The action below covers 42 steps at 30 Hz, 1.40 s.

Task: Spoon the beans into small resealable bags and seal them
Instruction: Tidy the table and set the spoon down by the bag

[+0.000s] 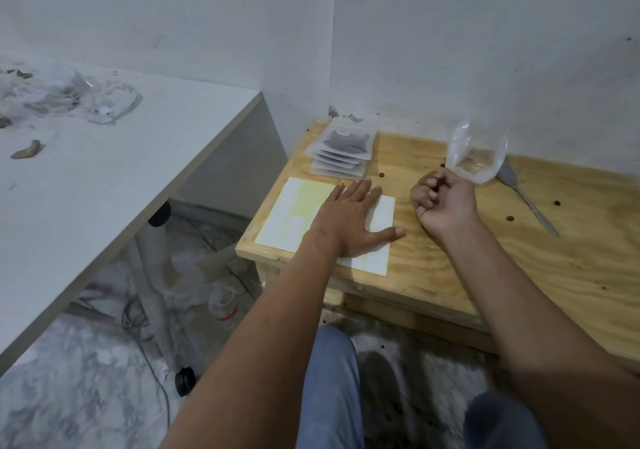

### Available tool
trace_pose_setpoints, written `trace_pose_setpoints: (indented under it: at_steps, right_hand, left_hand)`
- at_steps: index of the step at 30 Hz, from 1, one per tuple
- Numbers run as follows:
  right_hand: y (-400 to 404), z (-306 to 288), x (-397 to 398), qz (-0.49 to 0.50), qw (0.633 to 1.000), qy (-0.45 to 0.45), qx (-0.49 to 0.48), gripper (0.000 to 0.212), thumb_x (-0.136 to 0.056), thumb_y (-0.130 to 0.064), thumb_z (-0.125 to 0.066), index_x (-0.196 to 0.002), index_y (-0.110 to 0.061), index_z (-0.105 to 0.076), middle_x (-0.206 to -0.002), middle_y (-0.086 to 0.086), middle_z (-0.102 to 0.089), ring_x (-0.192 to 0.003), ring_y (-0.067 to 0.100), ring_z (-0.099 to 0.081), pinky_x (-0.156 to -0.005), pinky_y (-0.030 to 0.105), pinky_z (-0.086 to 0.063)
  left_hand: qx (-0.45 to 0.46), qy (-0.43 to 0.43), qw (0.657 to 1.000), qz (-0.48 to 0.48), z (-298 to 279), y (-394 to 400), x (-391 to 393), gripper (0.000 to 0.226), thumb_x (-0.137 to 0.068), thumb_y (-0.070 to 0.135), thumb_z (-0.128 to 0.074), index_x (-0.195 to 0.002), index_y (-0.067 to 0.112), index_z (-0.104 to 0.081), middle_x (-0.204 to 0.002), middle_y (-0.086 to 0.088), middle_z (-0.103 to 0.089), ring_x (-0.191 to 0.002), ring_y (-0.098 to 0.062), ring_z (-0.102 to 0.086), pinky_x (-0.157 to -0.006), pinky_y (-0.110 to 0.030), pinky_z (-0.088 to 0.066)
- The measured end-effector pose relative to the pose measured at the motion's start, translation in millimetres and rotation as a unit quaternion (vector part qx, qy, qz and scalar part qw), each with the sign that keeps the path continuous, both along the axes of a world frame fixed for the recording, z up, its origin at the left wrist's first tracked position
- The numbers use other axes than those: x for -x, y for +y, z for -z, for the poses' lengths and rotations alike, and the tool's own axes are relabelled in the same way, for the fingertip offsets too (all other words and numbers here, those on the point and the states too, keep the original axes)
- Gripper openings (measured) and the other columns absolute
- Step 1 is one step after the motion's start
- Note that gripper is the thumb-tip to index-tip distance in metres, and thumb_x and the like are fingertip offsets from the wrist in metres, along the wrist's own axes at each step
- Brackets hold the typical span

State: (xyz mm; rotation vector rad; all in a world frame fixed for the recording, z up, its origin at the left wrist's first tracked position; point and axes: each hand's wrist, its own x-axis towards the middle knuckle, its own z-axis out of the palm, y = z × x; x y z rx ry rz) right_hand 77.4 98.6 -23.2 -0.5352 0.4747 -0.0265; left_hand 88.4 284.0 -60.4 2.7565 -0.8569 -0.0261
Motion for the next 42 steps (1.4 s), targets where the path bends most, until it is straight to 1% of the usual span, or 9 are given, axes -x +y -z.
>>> trace_pose_setpoints:
  at_steps: [4, 8, 13, 23, 24, 28, 32, 36, 42]
  right_hand:
    - [9, 0, -12, -0.032, 0.957, 0.058, 0.283, 0.035, -0.107, -0.027, -0.043, -0.075, -0.014, -0.050, -0.059, -0.003, -0.041, -0.042, 0.010, -0.029, -0.037, 0.022, -0.024]
    - [15, 3, -32, -0.045, 0.667, 0.013, 0.743, 0.029, -0.093, -0.039, -0.068, -0.084, -0.013, -0.074, -0.083, 0.000, -0.072, -0.074, 0.017, -0.065, -0.068, 0.032, -0.050]
    - [14, 10, -52, -0.122, 0.528, 0.002, 0.841, 0.029, -0.085, -0.039, -0.080, -0.110, -0.026, -0.077, -0.118, 0.003, -0.075, -0.107, 0.024, -0.069, -0.089, 0.035, -0.054]
    - [16, 4, -58, -0.154, 0.467, -0.019, 0.871, 0.016, -0.095, -0.029, -0.068, -0.101, -0.014, -0.070, -0.096, 0.001, -0.065, -0.090, 0.021, -0.061, -0.074, 0.032, -0.046]
    - [16, 2, -58, -0.146, 0.515, -0.007, 0.844, 0.016, -0.095, -0.028, -0.066, -0.099, -0.013, -0.069, -0.092, -0.001, -0.062, -0.085, 0.019, -0.059, -0.072, 0.032, -0.048]
    - [5, -14, -57, -0.050, 0.878, 0.060, 0.472, 0.019, -0.089, -0.019, -0.045, -0.069, -0.019, -0.046, -0.056, -0.004, -0.035, -0.047, 0.013, -0.026, -0.044, 0.023, -0.022]
    - [-17, -23, -57, -0.008, 0.975, 0.058, 0.213, 0.018, -0.082, -0.008, -0.035, -0.070, -0.016, -0.046, -0.054, -0.003, -0.037, -0.042, 0.012, -0.023, -0.040, 0.021, -0.015]
    - [-34, -28, -52, -0.021, 0.946, 0.092, 0.311, 0.009, -0.079, -0.013, -0.043, -0.073, -0.017, -0.047, -0.056, -0.005, -0.034, -0.044, 0.012, -0.020, -0.043, 0.021, -0.014]
    - [-41, -6, -42, -0.032, 0.601, 0.060, 0.796, 0.012, -0.088, -0.024, -0.073, -0.082, -0.014, -0.073, -0.082, -0.005, -0.069, -0.079, 0.016, -0.066, -0.071, 0.029, -0.055]
  left_hand:
    - [0.004, -0.001, 1.000, 0.000, 0, 0, 0, 0.102, -0.087, 0.086, -0.030, -0.163, 0.020, -0.014, -0.171, -0.005, -0.006, -0.158, -0.015, 0.000, -0.128, -0.042, 0.002]
    - [0.006, -0.006, 1.000, 0.003, 0, 1, 0, 0.102, -0.088, 0.085, -0.029, -0.163, 0.019, -0.014, -0.171, -0.005, -0.005, -0.158, -0.016, 0.001, -0.128, -0.043, 0.003]
    - [0.009, -0.010, 1.000, 0.005, 2, 0, -1, 0.101, -0.089, 0.084, -0.030, -0.163, 0.018, -0.015, -0.171, -0.007, -0.007, -0.158, -0.017, 0.000, -0.128, -0.043, 0.003]
    - [0.018, -0.010, 1.000, 0.000, 2, 0, -1, 0.101, -0.088, 0.085, -0.031, -0.163, 0.019, -0.016, -0.171, -0.006, -0.008, -0.158, -0.015, 0.000, -0.128, -0.042, 0.003]
    - [0.019, -0.009, 1.000, 0.000, 1, 0, 0, 0.101, -0.088, 0.085, -0.031, -0.163, 0.019, -0.016, -0.171, -0.006, -0.008, -0.158, -0.015, 0.000, -0.128, -0.042, 0.003]
    - [0.025, -0.002, 1.000, -0.004, 0, 0, 1, 0.101, -0.087, 0.085, -0.033, -0.163, 0.020, -0.017, -0.171, -0.005, -0.007, -0.158, -0.015, 0.000, -0.128, -0.042, 0.002]
    - [0.018, 0.001, 1.000, -0.003, 0, 0, 0, 0.100, -0.088, 0.085, -0.033, -0.163, 0.021, -0.016, -0.171, -0.004, -0.006, -0.158, -0.015, 0.000, -0.128, -0.043, 0.001]
    - [0.017, -0.002, 1.000, -0.001, 1, 1, -1, 0.101, -0.087, 0.085, -0.032, -0.163, 0.021, -0.016, -0.171, -0.004, -0.006, -0.158, -0.014, 0.001, -0.128, -0.043, 0.001]
    - [0.015, -0.002, 1.000, -0.003, 1, 1, -1, 0.101, -0.087, 0.086, -0.031, -0.163, 0.022, -0.016, -0.171, -0.002, -0.006, -0.158, -0.013, 0.000, -0.128, -0.042, 0.001]
